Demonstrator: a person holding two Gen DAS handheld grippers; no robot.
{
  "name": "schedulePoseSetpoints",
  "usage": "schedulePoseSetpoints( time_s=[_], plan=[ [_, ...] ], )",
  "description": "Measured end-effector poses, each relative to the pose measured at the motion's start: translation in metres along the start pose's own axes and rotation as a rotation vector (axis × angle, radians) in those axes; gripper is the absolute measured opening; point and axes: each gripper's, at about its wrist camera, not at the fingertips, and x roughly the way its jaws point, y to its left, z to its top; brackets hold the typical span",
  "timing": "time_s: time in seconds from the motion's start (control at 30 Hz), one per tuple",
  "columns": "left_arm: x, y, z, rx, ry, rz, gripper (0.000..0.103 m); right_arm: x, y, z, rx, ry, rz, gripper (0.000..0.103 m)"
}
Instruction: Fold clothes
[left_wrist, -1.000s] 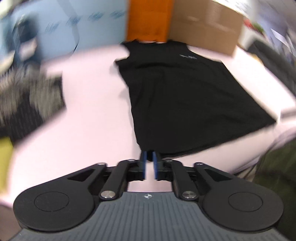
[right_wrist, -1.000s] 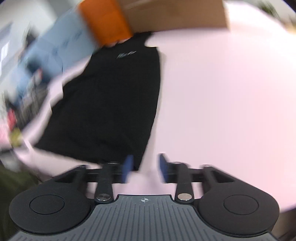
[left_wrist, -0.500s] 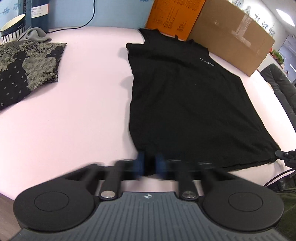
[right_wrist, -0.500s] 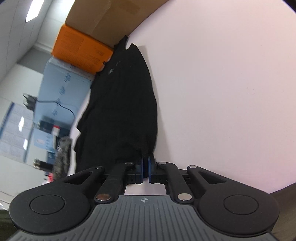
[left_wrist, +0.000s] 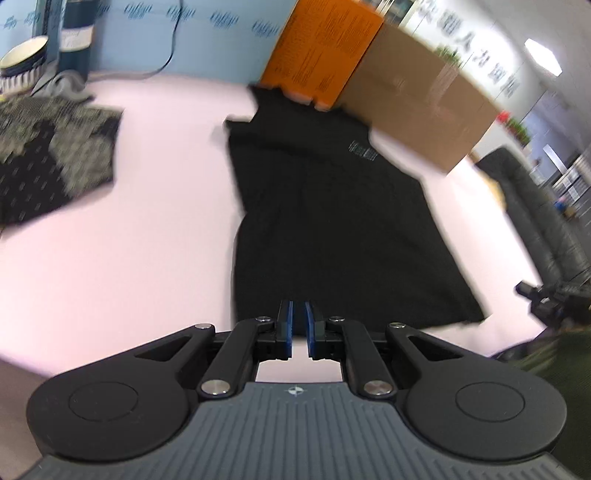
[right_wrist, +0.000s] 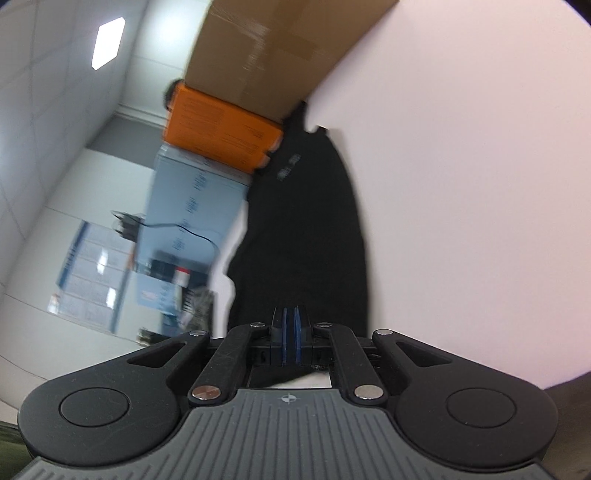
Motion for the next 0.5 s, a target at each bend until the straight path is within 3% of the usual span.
schedulePoseSetpoints(
  time_s=[0.07, 0.1, 0.13, 0.17, 0.2, 0.3, 0.37, 0.5],
  plan=[
    [0.004, 0.009, -0.008, -0.081, 0.006, 0.014, 0.01, 0.002, -0.013, -0.001, 0.05, -0.001, -0.007, 0.009],
    [0.005, 0.013, -0.011, -0.127, -0.002, 0.006, 0.014, 0.004, -0.019, -0.002, 0.078, 0.003, 0.0, 0.022],
    [0.006, 0.017, -0.014, -0.172, -0.013, -0.004, 0.024, 0.006, -0.024, -0.004, 0.099, 0.008, 0.006, 0.049],
    [0.008, 0.018, -0.016, -0.194, -0.035, -0.007, 0.039, 0.01, -0.026, -0.005, 0.105, 0.019, 0.006, 0.057],
    [0.009, 0.017, -0.017, -0.21, -0.06, -0.009, 0.051, 0.013, -0.028, -0.006, 0.106, 0.032, 0.006, 0.06],
    [0.017, 0.015, -0.018, -0.255, -0.122, -0.024, 0.065, 0.023, -0.035, -0.01, 0.123, 0.037, 0.024, 0.06],
    [0.031, 0.013, -0.018, -0.276, -0.121, -0.012, 0.075, 0.03, -0.04, -0.012, 0.136, 0.037, 0.023, 0.06],
    [0.059, 0.011, -0.018, -0.301, -0.124, 0.029, 0.078, 0.049, -0.035, -0.01, 0.07, 0.055, -0.007, 0.059]
  ],
)
